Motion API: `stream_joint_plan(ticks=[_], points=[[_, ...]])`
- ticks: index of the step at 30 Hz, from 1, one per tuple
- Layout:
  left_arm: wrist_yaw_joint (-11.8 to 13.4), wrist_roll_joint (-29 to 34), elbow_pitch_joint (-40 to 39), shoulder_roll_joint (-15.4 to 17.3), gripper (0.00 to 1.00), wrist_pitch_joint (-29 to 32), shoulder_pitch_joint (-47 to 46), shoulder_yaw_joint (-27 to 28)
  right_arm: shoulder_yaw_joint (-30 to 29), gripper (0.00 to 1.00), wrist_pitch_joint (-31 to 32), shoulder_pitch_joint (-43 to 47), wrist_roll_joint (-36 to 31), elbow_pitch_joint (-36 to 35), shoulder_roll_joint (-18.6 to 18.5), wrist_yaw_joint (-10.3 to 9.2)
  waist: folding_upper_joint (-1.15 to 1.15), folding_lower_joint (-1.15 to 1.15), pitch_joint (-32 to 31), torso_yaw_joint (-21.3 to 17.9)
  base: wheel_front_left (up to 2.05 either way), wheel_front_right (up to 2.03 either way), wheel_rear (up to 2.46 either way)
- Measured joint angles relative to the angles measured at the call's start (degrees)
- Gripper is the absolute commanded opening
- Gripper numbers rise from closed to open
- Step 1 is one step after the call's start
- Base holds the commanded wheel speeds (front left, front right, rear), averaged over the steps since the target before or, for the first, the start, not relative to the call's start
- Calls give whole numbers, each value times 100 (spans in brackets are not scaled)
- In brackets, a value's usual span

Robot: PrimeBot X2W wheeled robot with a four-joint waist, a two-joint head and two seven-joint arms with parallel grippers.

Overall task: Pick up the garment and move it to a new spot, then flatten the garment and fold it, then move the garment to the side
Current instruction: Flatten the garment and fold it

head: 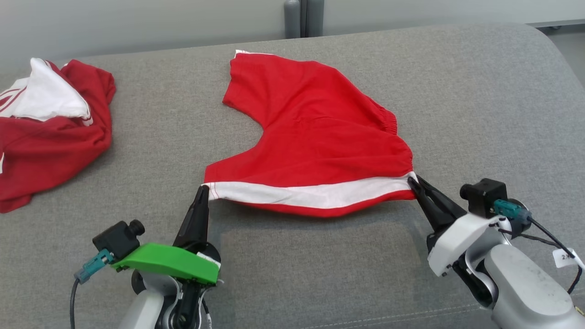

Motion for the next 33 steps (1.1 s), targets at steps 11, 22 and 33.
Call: stream_joint_plan(ticks=[11,22,33], points=[[-108,58,224,12,0,-103,806,16,-85,0,-267,689,-46,93,-5,-92,0,0,-274,92,0,0,0],[-171,360,880,53,0,-94,946,-388,22,0,-290,1110,-83,572,193,-123,0,0,-576,169,0,0,0],[-172,359,1069,64,0,-103,946,-265,-37,24,-292,1111,-105,859,339,-126,0,0,-638,106,0,0,0]])
